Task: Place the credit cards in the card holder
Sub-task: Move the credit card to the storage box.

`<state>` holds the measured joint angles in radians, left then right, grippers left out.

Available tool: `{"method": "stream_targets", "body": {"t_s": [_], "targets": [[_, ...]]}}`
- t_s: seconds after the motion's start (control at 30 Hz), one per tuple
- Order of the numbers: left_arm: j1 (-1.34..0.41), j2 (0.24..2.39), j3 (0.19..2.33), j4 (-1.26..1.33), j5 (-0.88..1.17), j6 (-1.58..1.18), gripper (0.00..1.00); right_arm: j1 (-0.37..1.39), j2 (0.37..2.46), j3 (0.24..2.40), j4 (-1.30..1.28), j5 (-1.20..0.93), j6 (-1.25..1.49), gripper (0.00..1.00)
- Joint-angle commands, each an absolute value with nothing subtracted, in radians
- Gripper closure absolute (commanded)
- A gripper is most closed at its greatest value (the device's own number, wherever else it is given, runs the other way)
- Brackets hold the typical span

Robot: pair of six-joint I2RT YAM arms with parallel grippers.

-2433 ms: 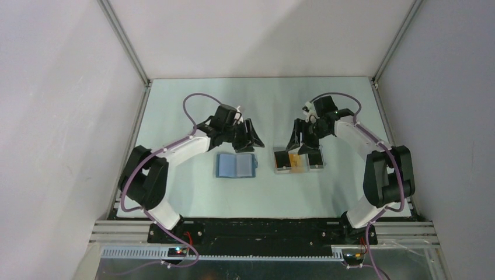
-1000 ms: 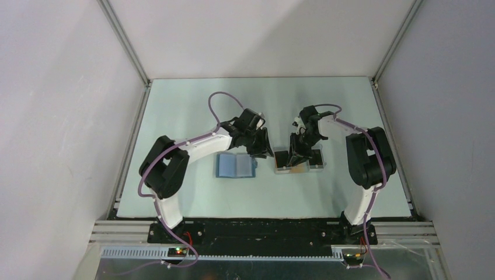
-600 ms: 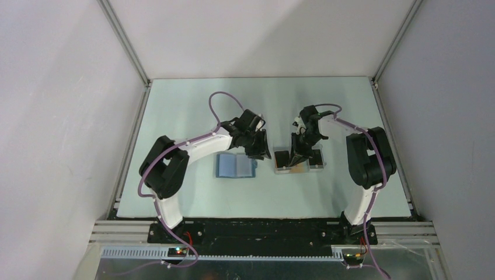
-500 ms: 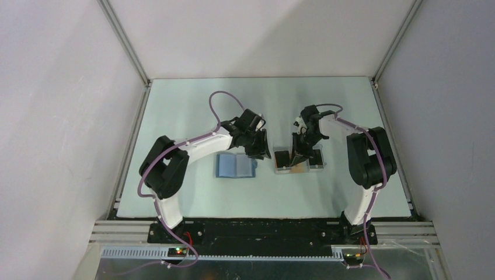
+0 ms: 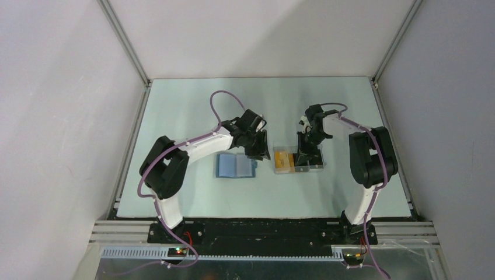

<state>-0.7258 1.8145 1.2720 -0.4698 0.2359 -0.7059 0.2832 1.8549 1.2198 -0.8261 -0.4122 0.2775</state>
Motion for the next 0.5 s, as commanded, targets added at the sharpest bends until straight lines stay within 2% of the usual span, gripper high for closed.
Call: {"method": "stream_targets", "body": {"t_s": [0.0,0.17,0.27,0.33,0.47], "targets": [[-0.736,1.802,1.320,-0.476,0.220,-0.683,0.60,0.275,1.809,1.232,-0.838,-0.413,0.261,0.95],[-0.735,1.786,1.327,-0.483,0.219,-0.678,0.60,0.275,1.773,1.237,-0.835,-0.422,0.256,0.84],[-0.735,1.782,1.325,-0.488,0.211,-0.677,0.60,0.281,1.757,1.242,-0.827,-0.425,0.257,0.71],[-0.736,1.782,1.322,-0.488,0.210,-0.681,0.61,0.293,1.758,1.251,-0.827,-0.422,0.260,0.67],[-0.737,1.790,1.322,-0.487,0.218,-0.697,0.61,0.329,1.770,1.273,-0.829,-0.400,0.270,0.62]]}}
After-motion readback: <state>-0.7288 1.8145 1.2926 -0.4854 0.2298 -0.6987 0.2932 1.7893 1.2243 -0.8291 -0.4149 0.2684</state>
